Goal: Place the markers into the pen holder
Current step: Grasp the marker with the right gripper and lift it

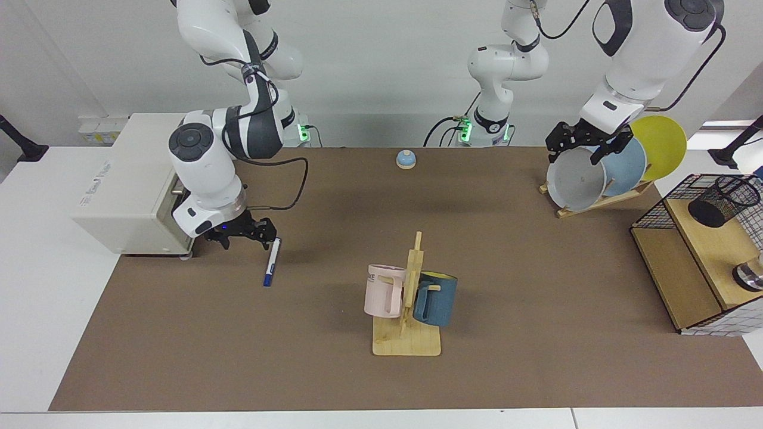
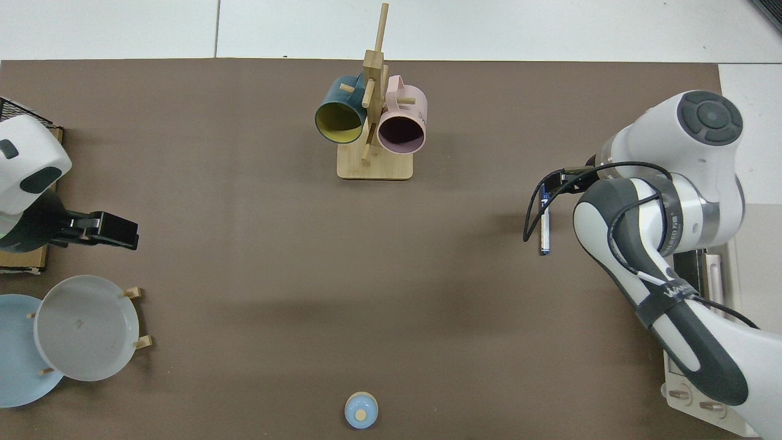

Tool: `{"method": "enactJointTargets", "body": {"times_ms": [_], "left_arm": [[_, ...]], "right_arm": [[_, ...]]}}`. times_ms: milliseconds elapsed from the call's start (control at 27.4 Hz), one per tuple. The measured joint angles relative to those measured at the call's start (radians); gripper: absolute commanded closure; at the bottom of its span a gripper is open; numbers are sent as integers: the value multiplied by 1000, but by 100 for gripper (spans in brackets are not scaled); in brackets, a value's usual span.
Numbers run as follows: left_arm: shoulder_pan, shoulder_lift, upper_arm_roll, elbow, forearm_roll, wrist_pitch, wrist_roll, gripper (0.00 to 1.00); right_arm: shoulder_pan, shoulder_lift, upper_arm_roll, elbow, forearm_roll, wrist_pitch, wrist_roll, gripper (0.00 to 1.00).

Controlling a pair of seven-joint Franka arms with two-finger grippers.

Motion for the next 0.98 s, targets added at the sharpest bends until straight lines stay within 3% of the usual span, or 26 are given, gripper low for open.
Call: {"method": "enactJointTargets", "body": {"times_ms": [328,583,984], "left_arm": [[0,0,0,-7,0,0,0,0],[0,0,0,-10,0,0,0,0],[0,0,0,-11,0,0,0,0]], "right_arm": [[0,50,0,-88,0,133,34,5],[1,81,0,-90,0,171,67,27],[8,94,2,-90,-2,190,90,38]]}}
